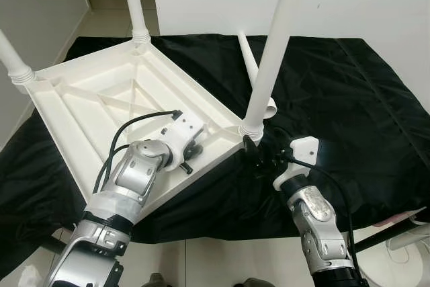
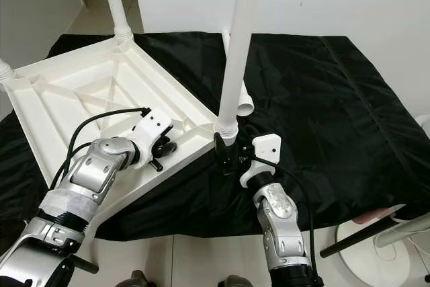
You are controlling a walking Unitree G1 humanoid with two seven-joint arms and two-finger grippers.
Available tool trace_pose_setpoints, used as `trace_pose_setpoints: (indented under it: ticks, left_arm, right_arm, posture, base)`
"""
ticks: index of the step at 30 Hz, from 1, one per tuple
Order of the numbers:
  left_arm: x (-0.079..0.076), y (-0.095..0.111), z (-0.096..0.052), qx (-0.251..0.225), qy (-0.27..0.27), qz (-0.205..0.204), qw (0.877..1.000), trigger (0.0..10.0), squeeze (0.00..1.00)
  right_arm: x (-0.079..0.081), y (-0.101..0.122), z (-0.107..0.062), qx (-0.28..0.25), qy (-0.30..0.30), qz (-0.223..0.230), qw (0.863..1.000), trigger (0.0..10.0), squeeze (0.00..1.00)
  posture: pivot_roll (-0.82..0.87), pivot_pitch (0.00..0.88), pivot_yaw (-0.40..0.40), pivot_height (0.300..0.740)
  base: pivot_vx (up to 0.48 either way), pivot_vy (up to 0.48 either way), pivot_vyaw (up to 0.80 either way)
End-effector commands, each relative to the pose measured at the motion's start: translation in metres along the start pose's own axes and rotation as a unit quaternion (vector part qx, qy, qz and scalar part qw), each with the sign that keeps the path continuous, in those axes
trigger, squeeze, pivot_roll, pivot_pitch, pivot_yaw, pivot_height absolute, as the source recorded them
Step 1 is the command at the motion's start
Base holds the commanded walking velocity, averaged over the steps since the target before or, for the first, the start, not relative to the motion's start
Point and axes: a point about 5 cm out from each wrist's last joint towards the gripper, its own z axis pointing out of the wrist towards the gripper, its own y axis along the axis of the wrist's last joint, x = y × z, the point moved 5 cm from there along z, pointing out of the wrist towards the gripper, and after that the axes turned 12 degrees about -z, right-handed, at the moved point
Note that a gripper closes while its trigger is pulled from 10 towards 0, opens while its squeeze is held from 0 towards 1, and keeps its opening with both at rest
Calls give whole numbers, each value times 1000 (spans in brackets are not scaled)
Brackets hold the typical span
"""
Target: Building children table
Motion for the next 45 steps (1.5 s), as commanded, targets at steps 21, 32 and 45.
trace_pose_setpoints:
  ticks: [21,32,45]
  left_arm:
    - [14,55,2,-131,133,17,982,10000,1000]
    - [-10,73,-8,-188,60,37,980,10000,0]
    - [-75,94,-48,-288,-130,49,947,10000,0]
  right_arm:
    - [-15,-3,7,18,-56,-8,998,10000,0]
    - [-28,-1,7,16,-91,-3,996,10000,0]
    - [-78,-2,15,31,-189,-37,981,10000,0]
  posture:
    - [-59,0,20,740]
    - [-56,0,24,740]
    - [-40,21,22,740]
  base:
    - [0,0,0]
    - [0,0,0]
    - [0,0,0]
